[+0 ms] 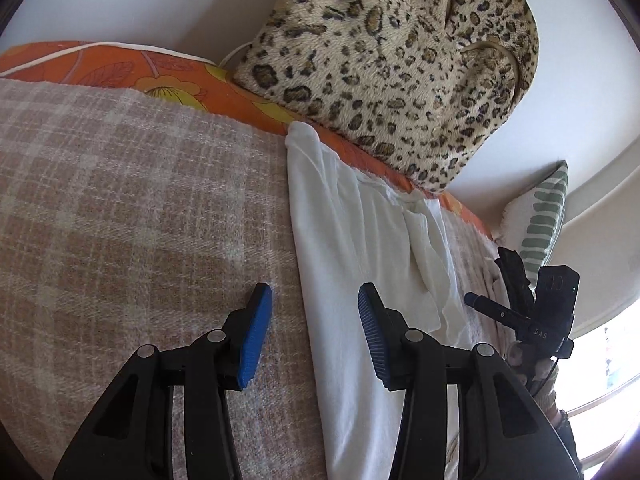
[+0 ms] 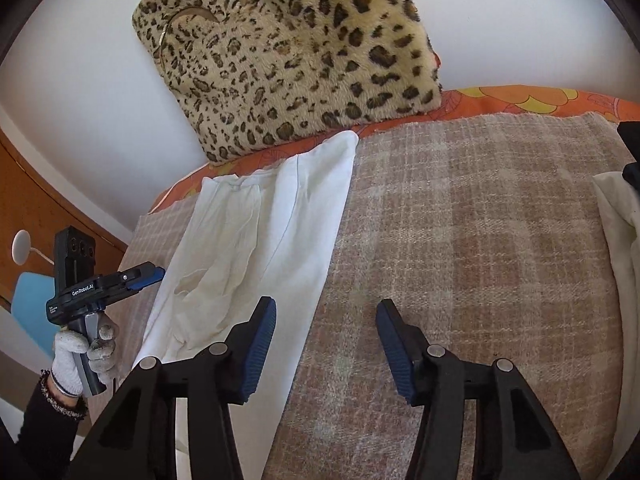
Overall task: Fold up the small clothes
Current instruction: 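Close both grippers on the collar end of the shirt, then lift the collar with both grippers and fold it toward the folded hem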
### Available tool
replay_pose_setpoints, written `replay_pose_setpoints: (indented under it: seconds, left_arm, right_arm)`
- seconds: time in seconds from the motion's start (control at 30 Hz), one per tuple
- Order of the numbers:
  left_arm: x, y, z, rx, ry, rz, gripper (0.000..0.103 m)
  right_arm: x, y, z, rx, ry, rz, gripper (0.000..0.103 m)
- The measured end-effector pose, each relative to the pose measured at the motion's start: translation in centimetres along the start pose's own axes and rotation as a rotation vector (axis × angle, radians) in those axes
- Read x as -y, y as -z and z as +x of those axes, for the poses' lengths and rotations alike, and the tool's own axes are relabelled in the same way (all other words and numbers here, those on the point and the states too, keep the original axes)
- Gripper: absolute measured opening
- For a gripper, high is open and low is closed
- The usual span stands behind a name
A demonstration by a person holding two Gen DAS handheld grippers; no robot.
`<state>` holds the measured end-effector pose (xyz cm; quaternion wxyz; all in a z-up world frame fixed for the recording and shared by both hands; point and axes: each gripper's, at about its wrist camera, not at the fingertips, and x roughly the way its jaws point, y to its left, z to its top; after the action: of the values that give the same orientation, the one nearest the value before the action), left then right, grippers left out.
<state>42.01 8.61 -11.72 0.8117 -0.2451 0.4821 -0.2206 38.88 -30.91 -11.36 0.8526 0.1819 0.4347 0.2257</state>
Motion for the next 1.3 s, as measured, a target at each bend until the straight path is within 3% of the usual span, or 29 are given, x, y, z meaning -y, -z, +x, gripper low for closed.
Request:
replay_pose_setpoints:
  seconds: [0.37,0.83,0.87,0.9,0.93,1.0,1.07,1.3]
  left_arm:
    - [-0.8,-5.0,3.1,0.033,0.042,-0.018,0.044]
    - [0.0,-8.5,5.9,0.048,0.013,0.03,0.04]
    - [0.2,-8.6,6.1,0.05,-0.001,0.039,0.039]
    - [0.3,-8.7,6.2,0.049,-0.022,0.051,0.031]
    - [0.4,-8.7,6.5,0.045,-0.04,0.061,0.016]
    - [0.3,-8.8,6.9,0.035,-0.046,0.056,0.005]
    - [0.5,-8.7,6.6,0.046,-0.041,0.068,0.004]
    - [2.1,-8.5,4.8,0.1,-0.031,0.105,0.002]
  right_arm:
    - [0.5,-5.9,3.6,0.006,0.017,-0.014,0.054]
    - [0.3,-10.3,7.1,0.024,-0.001,-0.03,0.053]
    - [0.0,-10.4,7.3,0.021,0.013,-0.045,0.046]
    - [-0.3,-10.5,7.6,0.012,0.021,-0.058,0.04]
    - [-0.5,-10.5,7.8,0.009,0.034,-0.07,0.033]
    - [-0.7,-10.7,8.1,0.007,0.047,-0.077,0.022]
    - [-0.6,-10.8,8.0,0.008,0.043,-0.069,0.008]
    - [-2.0,-11.1,5.4,0.059,0.036,-0.105,0.004]
